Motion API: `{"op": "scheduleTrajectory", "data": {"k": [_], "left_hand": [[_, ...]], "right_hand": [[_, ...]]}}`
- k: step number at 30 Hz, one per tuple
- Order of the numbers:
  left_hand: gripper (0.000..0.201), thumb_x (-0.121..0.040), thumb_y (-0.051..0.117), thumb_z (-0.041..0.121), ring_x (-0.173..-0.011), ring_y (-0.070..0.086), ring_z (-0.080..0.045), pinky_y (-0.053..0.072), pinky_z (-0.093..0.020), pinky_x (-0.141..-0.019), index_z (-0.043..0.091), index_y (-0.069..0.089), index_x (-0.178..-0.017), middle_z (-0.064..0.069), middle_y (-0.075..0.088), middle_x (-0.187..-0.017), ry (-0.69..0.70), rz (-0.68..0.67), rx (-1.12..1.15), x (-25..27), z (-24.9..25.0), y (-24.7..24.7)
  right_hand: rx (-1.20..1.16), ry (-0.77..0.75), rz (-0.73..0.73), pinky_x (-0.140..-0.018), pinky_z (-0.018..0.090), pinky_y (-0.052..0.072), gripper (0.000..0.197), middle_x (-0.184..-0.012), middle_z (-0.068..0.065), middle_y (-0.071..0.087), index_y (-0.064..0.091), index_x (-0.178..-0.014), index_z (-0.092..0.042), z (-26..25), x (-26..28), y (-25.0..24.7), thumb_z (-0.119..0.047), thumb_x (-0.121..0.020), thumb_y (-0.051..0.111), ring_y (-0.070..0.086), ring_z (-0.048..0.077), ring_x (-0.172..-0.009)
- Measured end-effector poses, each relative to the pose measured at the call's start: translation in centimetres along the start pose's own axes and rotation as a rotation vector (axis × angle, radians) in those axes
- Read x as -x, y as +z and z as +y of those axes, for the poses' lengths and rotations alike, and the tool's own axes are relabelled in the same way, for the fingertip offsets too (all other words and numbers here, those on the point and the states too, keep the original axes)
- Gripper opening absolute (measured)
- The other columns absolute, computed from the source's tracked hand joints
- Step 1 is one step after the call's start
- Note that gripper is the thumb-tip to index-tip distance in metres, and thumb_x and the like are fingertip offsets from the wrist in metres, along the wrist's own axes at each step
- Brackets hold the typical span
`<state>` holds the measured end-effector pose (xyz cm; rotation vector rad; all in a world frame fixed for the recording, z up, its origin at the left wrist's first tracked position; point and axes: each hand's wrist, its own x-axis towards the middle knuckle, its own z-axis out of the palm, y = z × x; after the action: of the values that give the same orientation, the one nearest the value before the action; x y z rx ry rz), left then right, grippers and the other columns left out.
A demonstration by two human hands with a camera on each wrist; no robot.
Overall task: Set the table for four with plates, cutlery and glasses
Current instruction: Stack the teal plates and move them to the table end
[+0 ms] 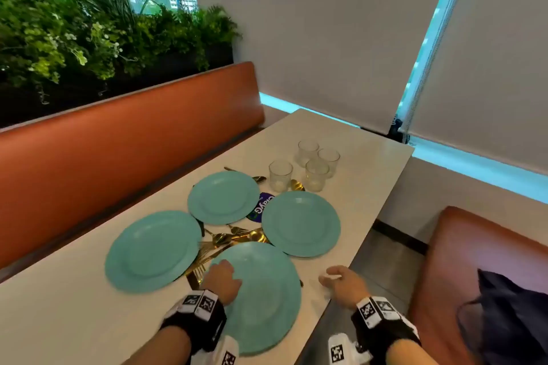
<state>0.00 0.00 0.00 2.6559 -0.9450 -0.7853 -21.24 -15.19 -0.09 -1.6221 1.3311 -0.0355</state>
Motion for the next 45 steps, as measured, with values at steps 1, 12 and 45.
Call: {"op": "scheduleTrajectory", "data": {"k": [1, 12, 45], "left_hand": [[0.043, -0.09, 0.053, 0.03, -0.123, 0.05, -0.023, 0.041, -0.029, -0.103, 0.011, 0.047, -0.128, -0.009, 0.05, -0.133, -0.043, 0.012, -0.04, -0.7, -0.3, -0.3], [0.051, -0.093, 0.047, 0.029, -0.126, 0.047, -0.031, 0.039, -0.033, -0.102, 0.004, 0.036, -0.135, -0.017, 0.044, -0.138, -0.368, 0.002, -0.171, -4.0, -2.0, -1.1], [0.036, -0.094, 0.043, 0.031, -0.109, 0.058, -0.036, 0.044, -0.044, -0.098, 0.001, 0.059, -0.108, -0.021, 0.063, -0.111, -0.049, 0.213, 0.777, 0.6, -1.4, -2.9]], "right_hand": [[-0.107, 0.032, 0.005, -0.067, 0.031, 0.048, 0.04, -0.103, 0.013, 0.061, 0.053, -0.122, -0.01, -0.4, -1.3, 0.3, -0.024, -0.087, 0.066, 0.058, 0.023, -0.082], [-0.47, 0.342, 0.067, -0.044, 0.028, 0.035, 0.02, -0.051, 0.011, 0.049, 0.055, -0.068, -0.003, -2.5, -9.4, -0.6, -0.01, -0.086, 0.058, 0.042, 0.02, -0.041], [-1.053, 0.136, 0.162, -0.071, 0.042, 0.057, 0.037, -0.098, 0.005, 0.064, 0.044, -0.135, -0.006, -2.9, 2.0, 0.2, -0.022, -0.101, 0.041, 0.061, 0.021, -0.079]]}}
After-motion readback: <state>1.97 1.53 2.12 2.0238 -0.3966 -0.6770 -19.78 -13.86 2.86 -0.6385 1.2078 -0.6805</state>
